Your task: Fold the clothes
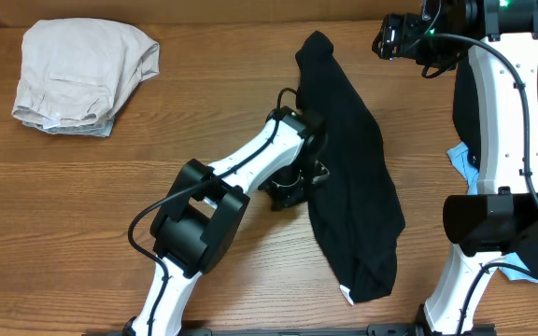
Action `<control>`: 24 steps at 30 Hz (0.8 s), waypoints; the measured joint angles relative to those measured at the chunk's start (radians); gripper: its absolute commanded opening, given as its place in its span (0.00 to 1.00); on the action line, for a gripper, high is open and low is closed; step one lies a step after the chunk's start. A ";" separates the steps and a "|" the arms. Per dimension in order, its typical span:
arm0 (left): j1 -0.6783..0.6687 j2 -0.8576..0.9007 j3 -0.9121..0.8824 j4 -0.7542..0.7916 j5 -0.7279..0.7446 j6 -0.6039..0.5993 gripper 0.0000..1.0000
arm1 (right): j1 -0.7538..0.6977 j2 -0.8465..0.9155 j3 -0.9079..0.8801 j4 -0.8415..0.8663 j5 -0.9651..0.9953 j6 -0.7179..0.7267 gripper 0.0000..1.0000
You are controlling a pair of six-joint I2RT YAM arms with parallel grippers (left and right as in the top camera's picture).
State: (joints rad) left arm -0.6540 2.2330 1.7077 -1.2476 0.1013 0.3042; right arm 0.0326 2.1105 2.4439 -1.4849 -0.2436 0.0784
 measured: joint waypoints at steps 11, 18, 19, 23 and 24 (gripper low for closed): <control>0.188 0.013 0.766 -0.364 -0.137 -0.112 0.04 | 0.000 0.000 0.000 -0.138 0.001 -0.001 1.00; 0.198 0.005 1.051 -0.438 -0.143 -0.139 0.04 | 0.005 -0.002 -0.075 -0.124 -0.027 -0.001 1.00; 0.198 -0.001 1.068 -0.438 -0.143 -0.146 0.04 | 0.007 -0.001 -0.096 -0.121 -0.030 -0.001 1.00; 0.198 -0.024 1.084 -0.438 -0.144 -0.159 0.04 | 0.024 0.000 -0.195 -0.069 -0.037 0.000 1.00; 0.198 -0.030 1.085 -0.436 -0.144 -0.167 0.04 | 0.028 0.000 -0.215 -0.060 -0.041 -0.001 1.00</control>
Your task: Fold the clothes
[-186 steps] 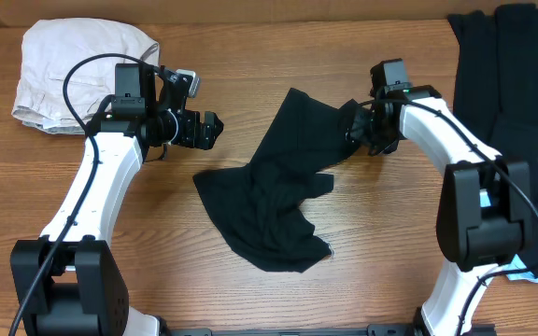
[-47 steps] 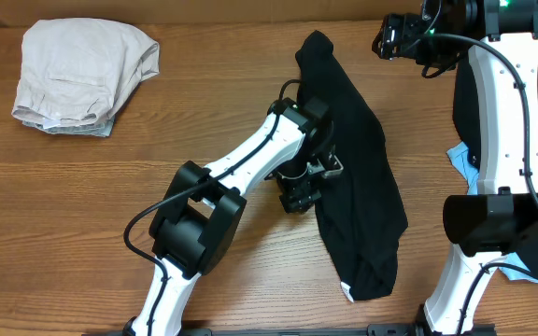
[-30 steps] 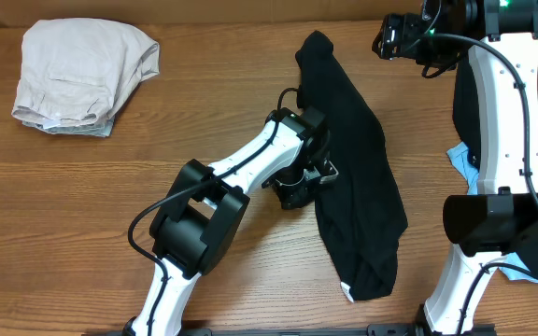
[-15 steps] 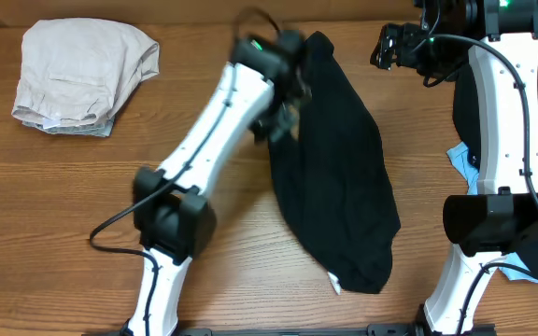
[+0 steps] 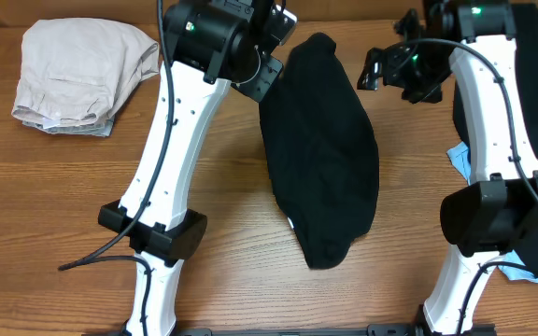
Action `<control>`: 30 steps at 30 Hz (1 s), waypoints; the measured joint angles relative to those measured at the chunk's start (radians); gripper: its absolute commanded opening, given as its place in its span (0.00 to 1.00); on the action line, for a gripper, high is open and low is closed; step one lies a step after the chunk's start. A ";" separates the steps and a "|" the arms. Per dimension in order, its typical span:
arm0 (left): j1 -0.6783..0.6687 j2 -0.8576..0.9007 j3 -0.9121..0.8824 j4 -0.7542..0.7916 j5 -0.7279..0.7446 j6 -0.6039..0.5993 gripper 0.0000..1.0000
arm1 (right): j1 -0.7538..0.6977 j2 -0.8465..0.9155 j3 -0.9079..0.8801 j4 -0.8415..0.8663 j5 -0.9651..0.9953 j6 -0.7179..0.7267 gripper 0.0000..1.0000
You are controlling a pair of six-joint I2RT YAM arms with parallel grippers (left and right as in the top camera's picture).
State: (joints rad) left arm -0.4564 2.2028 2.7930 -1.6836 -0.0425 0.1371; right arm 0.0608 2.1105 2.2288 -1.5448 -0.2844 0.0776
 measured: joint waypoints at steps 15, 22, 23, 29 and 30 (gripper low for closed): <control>0.021 -0.400 0.040 0.216 0.005 -0.080 0.04 | 0.026 0.000 -0.045 0.126 -0.124 0.000 0.99; 0.021 -0.412 0.045 0.213 -0.007 -0.080 0.04 | 0.074 0.000 -0.066 0.167 -0.156 0.001 0.98; 0.021 -0.408 0.045 0.210 -0.010 -0.080 0.04 | 0.093 0.000 -0.082 0.192 -0.156 0.001 0.98; 0.021 -0.404 0.043 0.119 -0.105 -0.080 0.04 | 0.161 -0.002 -0.304 0.423 -0.163 0.039 0.86; 0.021 -0.404 0.043 0.109 -0.117 -0.080 0.04 | 0.170 -0.002 -0.333 0.443 -0.162 0.046 0.85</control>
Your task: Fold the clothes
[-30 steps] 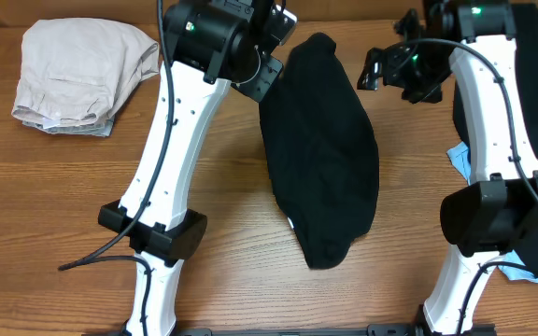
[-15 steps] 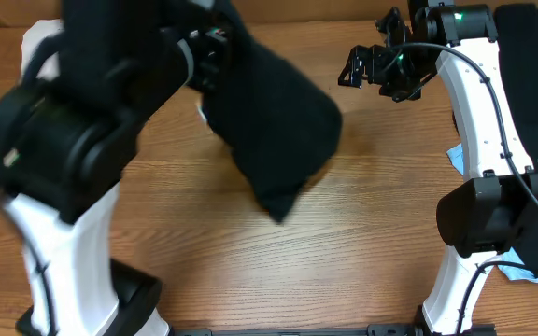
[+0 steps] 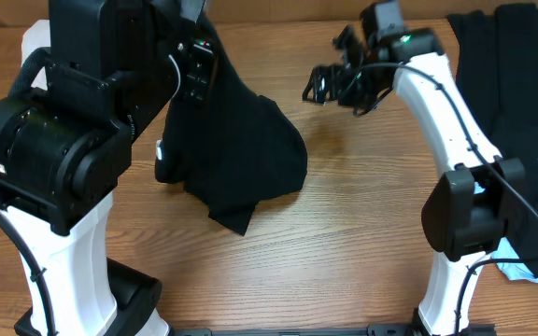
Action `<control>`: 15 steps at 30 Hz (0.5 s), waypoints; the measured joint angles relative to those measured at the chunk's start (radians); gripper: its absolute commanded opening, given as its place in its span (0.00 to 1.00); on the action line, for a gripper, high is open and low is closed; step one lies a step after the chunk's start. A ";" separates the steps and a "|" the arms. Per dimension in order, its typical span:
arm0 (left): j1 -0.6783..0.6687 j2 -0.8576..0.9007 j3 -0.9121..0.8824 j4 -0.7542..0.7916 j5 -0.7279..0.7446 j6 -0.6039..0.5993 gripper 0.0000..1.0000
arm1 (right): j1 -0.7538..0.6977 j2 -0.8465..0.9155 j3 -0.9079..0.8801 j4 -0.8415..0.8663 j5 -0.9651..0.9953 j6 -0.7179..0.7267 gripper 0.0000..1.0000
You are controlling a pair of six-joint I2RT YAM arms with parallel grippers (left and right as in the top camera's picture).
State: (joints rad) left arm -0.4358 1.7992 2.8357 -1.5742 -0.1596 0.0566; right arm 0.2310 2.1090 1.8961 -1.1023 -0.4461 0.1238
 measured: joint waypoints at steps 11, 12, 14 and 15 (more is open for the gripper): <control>0.008 0.036 -0.050 -0.103 -0.057 -0.053 0.04 | 0.243 0.000 -0.152 0.184 0.146 0.166 0.82; 0.014 0.050 -0.062 -0.113 -0.063 -0.071 0.04 | 0.264 0.000 -0.153 0.187 0.170 0.184 0.82; 0.042 0.074 -0.117 -0.111 -0.073 -0.118 0.04 | 0.296 0.000 -0.153 0.200 0.212 0.223 0.82; 0.056 0.080 -0.152 -0.110 -0.076 -0.137 0.04 | 0.302 0.000 -0.154 0.209 0.229 0.240 0.82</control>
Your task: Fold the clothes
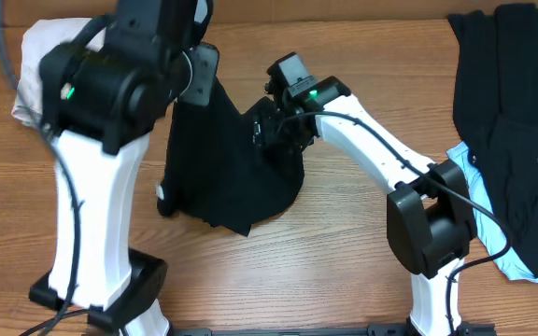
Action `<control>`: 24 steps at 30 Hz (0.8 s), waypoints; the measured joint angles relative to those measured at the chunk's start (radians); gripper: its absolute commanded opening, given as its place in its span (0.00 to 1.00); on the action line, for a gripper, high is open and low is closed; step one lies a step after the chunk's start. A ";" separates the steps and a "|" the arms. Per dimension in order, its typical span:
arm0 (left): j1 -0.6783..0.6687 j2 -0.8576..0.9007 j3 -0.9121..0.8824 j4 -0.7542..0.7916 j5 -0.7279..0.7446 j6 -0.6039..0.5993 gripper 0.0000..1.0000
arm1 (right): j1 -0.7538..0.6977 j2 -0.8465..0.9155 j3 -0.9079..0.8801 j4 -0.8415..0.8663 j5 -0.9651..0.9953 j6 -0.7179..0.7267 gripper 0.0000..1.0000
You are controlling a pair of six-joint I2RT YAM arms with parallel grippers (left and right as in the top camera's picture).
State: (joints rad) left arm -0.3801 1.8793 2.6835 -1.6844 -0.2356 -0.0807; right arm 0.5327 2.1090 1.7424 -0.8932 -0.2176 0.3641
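A black garment (236,173) hangs in a draped heap left of the table's middle, its lower edge resting on the wood. Its top is lifted by my left gripper (200,77), which is raised high toward the overhead camera and appears shut on the cloth. The large left arm hides most of that gripper. My right gripper (267,129) reaches in from the right and sits against the garment's upper right side. Its dark fingers merge with the black cloth, so its state does not show.
A folded beige garment (34,56) lies at the back left, partly hidden by the left arm. A pile of dark clothes (502,112) lies over a light blue garment (523,263) along the right edge. Bare wooden table (344,252) shows at the front.
My right gripper was over bare table right of the garment and is now against the garment's upper right side. The left arm has shifted a little and still holds the cloth up.
The black garment first lay stretched out in the middle, with my left gripper at its left edge and the right one far back. Then the left gripper was at its far end. After that it held the garment raised further left, where the right gripper now meets it.
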 measured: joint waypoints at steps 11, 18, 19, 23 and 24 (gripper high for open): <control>0.222 0.023 -0.480 0.040 -0.011 -0.135 0.04 | -0.023 0.000 -0.002 0.070 0.062 0.062 0.79; 0.315 0.024 -0.692 0.154 0.000 -0.156 0.04 | -0.021 0.000 -0.002 0.150 0.172 0.061 0.80; 0.320 0.024 -0.715 0.166 0.002 -0.157 0.04 | -0.022 0.000 -0.003 0.167 0.195 0.054 0.79; 0.335 0.024 -0.769 0.191 0.007 -0.156 0.04 | -0.026 0.004 -0.003 0.225 0.233 -0.009 0.80; 0.340 0.024 -0.775 0.193 0.007 -0.156 0.04 | -0.029 0.010 -0.003 0.237 0.233 -0.034 0.80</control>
State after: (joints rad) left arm -0.0406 1.9038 1.9087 -1.4918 -0.2287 -0.2371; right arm 0.5041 2.1193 1.7397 -0.6559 0.0151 0.3305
